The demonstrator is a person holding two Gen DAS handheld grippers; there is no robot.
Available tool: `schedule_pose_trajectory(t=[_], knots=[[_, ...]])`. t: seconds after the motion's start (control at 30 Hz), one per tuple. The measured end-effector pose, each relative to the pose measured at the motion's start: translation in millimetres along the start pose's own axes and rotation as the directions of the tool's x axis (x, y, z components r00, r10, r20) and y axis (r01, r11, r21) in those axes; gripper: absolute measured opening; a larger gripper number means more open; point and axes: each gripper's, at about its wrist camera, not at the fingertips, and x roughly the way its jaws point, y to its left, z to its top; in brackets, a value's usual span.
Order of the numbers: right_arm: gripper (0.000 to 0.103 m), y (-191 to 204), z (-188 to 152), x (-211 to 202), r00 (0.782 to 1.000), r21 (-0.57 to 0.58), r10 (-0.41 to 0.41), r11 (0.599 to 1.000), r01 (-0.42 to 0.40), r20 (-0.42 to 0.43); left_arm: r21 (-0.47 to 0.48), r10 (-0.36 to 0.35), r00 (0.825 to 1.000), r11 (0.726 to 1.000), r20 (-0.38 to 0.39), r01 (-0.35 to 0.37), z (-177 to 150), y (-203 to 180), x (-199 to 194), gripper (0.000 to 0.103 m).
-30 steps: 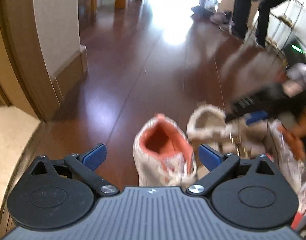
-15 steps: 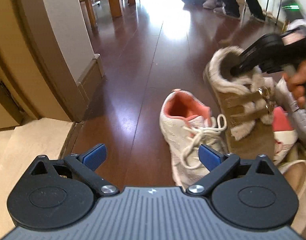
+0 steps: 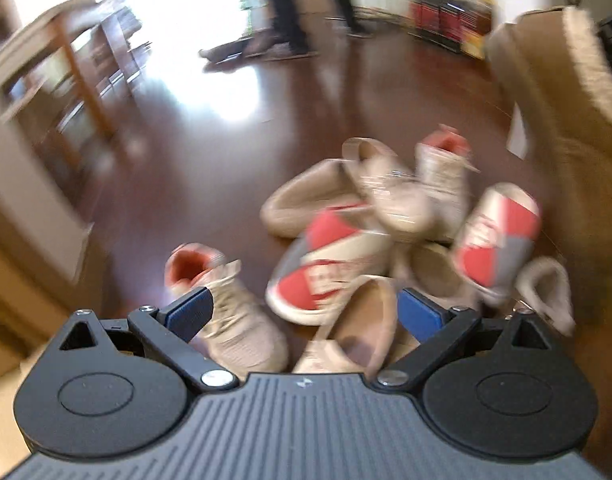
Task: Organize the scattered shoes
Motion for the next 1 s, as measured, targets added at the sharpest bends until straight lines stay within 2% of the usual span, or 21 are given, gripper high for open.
schedule_pose_trajectory(t=[0.1, 0.13, 0.23, 0.33, 0.37, 0.43, 0.47, 0.5, 0.57, 0.6, 0.67, 0.73, 0.8, 0.87, 0.93, 1.0], knots=[[0.010, -71, -35, -58, 0.982, 0.030, -0.177, 0.983, 0.179, -0.068, 0.075, -0.047, 0.999, 0.996, -0.008, 0.047, 17, -46, -18, 0.100], [0.010, -101, -54, -70, 0.964, 0.020, -0.239, 0.970, 0.243, -0.114, 0.094, -0.069, 0.997, 0.993, -0.020, 0.070, 24, -65, -23, 0.100], [0.011, -173, -111, -78, 0.908, -0.021, -0.352, 0.934, 0.357, -0.227, 0.173, -0.104, 0.992, 0.978, -0.064, 0.114, 38, -117, -32, 0.100], [0.011, -239, -163, -64, 0.843, -0.037, -0.439, 0.892, 0.451, -0.311, 0.209, -0.116, 0.988, 0.969, -0.101, 0.135, 42, -165, -30, 0.100], [0.012, -258, -178, -59, 0.828, -0.023, -0.456, 0.880, 0.475, -0.327, 0.215, -0.124, 0.986, 0.966, -0.116, 0.146, 43, -182, -26, 0.100], [0.014, -289, -202, -52, 0.823, 0.055, -0.463, 0.861, 0.506, -0.331, 0.203, -0.158, 0.977, 0.961, -0.143, 0.186, 43, -223, -16, 0.100], [0.019, -300, -210, -56, 0.831, 0.086, -0.459, 0.858, 0.507, -0.315, 0.198, -0.172, 0.974, 0.960, -0.146, 0.200, 42, -237, -13, 0.100], [0.026, -302, -211, -71, 0.852, 0.106, -0.446, 0.867, 0.488, -0.273, 0.191, -0.189, 0.971, 0.958, -0.147, 0.215, 40, -252, -10, 0.100], [0.090, -307, -215, -100, 0.889, 0.142, -0.419, 0.884, 0.446, -0.187, 0.152, -0.257, 0.955, 0.948, -0.150, 0.279, 35, -288, -2, 0.100], [0.095, -309, -217, -114, 0.903, 0.158, -0.404, 0.892, 0.424, -0.143, 0.131, -0.286, 0.946, 0.943, -0.153, 0.307, 33, -300, 0, 0.100], [0.097, -309, -226, -143, 0.921, 0.169, -0.384, 0.906, 0.389, -0.062, 0.087, -0.340, 0.928, 0.931, -0.156, 0.355, 26, -322, 5, 0.100], [0.099, -292, -259, -163, 0.914, 0.092, -0.404, 0.910, 0.404, -0.022, 0.049, -0.366, 0.916, 0.924, -0.163, 0.378, 21, -344, 15, 0.100], [0.099, -274, -303, -171, 0.894, -0.041, -0.448, 0.894, 0.447, -0.027, 0.011, -0.375, 0.909, 0.924, -0.184, 0.383, 18, -364, 28, 0.099], [0.099, -256, -340, -175, 0.873, -0.155, -0.486, 0.865, 0.477, -0.030, -0.052, -0.403, 0.893, 0.914, -0.200, 0.401, 13, -389, 41, 0.099], [0.098, -242, -365, -161, 0.848, -0.212, -0.527, 0.836, 0.507, -0.051, -0.083, -0.421, 0.881, 0.907, -0.214, 0.413, 9, -411, 52, 0.099], [0.098, -234, -378, -151, 0.832, -0.230, -0.553, 0.817, 0.529, -0.049, -0.093, -0.403, 0.881, 0.915, -0.248, 0.392, 4, -426, 65, 0.096]])
